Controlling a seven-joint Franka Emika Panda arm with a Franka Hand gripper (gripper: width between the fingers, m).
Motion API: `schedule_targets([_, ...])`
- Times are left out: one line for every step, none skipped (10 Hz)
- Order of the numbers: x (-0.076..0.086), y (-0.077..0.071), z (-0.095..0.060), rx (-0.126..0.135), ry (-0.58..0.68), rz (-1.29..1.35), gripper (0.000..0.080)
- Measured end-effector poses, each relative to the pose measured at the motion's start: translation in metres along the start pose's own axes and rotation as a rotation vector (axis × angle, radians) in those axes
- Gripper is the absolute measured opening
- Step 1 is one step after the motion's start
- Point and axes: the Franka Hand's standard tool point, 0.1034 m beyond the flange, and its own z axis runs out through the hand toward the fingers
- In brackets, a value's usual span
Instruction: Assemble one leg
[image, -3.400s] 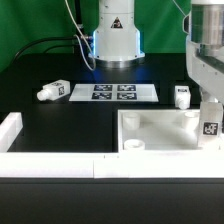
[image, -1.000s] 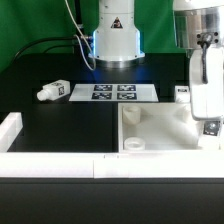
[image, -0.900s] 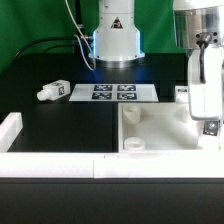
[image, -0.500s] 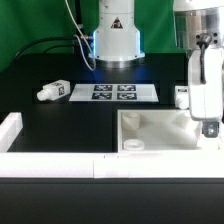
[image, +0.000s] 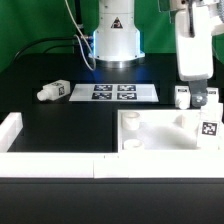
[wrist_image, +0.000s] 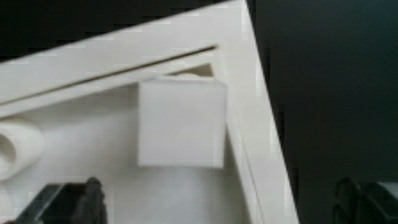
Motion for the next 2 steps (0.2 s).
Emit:
schedule_targets([-0.002,0.002,0.0022,-0.004,0.001,-0.004,0.0649])
schedule_targets([-0.0022,0.0023,0.0026,-0.004,0.001,-0.005,0.0649])
